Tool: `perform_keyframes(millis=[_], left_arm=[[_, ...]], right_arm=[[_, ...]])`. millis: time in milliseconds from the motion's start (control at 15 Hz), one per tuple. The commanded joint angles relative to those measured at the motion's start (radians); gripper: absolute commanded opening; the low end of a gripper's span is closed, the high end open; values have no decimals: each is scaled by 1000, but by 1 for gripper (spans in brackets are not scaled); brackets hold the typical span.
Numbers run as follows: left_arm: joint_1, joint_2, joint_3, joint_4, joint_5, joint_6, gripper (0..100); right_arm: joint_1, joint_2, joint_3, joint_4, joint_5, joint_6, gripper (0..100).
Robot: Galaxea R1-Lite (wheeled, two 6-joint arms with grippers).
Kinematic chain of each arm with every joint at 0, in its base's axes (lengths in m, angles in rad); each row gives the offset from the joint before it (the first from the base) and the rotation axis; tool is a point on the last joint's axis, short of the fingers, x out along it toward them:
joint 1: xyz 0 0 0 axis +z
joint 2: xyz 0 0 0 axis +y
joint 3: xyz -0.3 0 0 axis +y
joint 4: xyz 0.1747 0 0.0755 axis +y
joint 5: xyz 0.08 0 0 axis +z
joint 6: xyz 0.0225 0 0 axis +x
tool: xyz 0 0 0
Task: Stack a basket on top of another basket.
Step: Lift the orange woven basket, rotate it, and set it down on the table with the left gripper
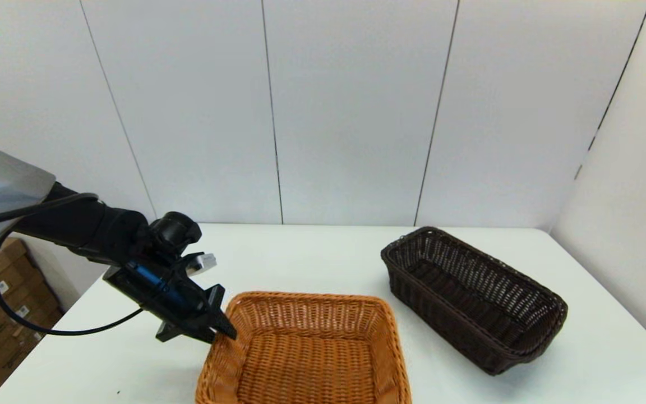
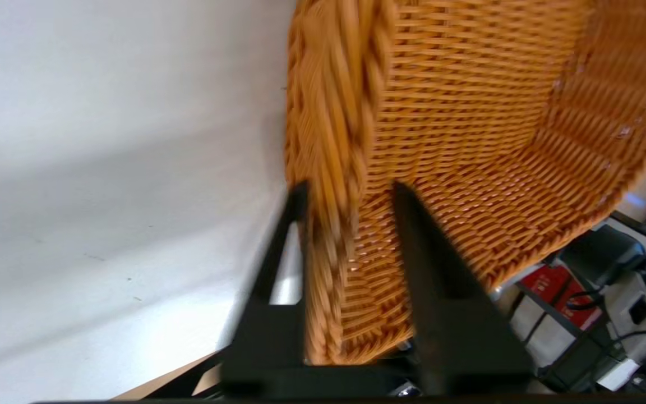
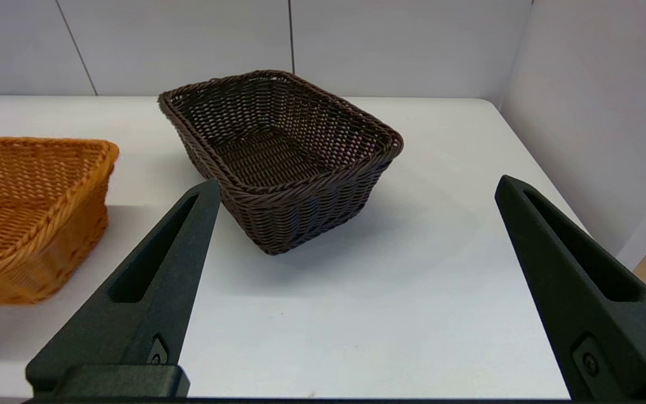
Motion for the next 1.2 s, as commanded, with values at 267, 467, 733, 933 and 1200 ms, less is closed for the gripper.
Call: perform_keyframes(millis=[267, 467, 733, 933, 1200], left_arm=[[0, -14, 1, 3, -3, -2, 100], [0, -20, 1, 3, -3, -2, 100], [0, -28, 1, 4, -3, -2, 100], [0, -48, 1, 4, -3, -5, 100], [0, -183, 1, 6, 17, -11, 100]], right_arm=[[0, 1, 0, 0, 0, 0, 100], [0, 1, 0, 0, 0, 0, 100], [0, 1, 0, 0, 0, 0, 100], [0, 1, 0, 0, 0, 0, 100], [0, 1, 0, 0, 0, 0, 100]])
